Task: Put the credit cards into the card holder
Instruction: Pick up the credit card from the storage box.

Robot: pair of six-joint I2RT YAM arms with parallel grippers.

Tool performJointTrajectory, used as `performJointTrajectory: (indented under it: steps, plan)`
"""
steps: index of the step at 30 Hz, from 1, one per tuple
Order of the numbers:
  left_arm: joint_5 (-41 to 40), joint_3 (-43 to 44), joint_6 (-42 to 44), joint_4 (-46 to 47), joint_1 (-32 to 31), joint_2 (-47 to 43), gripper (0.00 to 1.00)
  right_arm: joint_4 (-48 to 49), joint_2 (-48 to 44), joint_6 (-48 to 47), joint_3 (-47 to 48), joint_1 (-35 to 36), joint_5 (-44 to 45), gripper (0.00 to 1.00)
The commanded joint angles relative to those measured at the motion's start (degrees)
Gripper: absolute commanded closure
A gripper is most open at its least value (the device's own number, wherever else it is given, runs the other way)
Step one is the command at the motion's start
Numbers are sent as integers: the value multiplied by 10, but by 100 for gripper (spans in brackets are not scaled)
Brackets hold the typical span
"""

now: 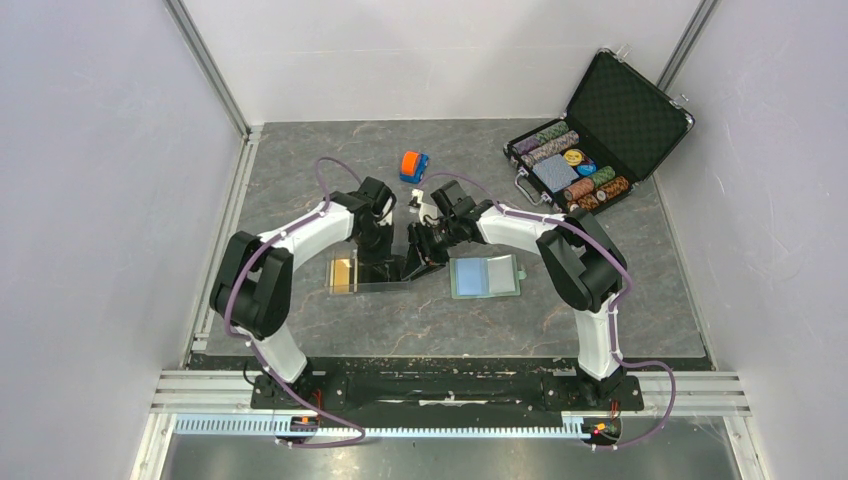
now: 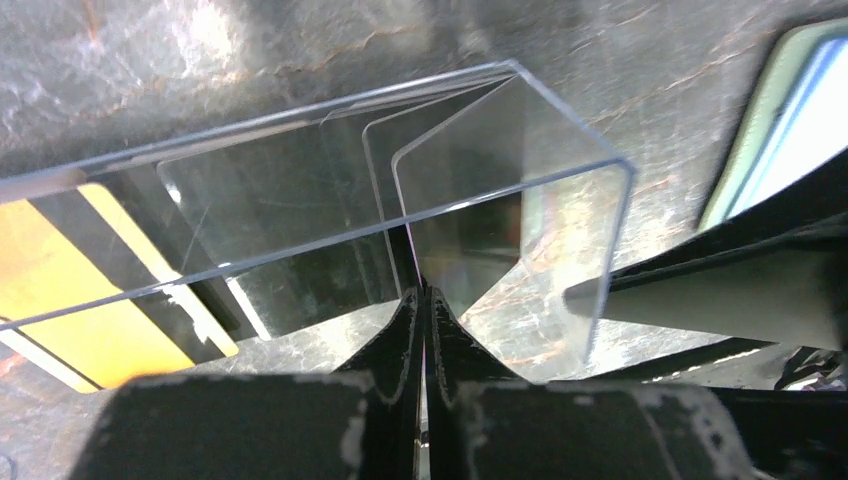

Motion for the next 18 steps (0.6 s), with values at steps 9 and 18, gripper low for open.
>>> performJointTrajectory:
  steps: [9,18]
  plan:
    - [20,64,27,-4,-27,2,95,20,-17,-8,0,4,-9,61]
    - [58,44,-1,38,-26,1,81,20,-17,-10,-1,3,-10,61]
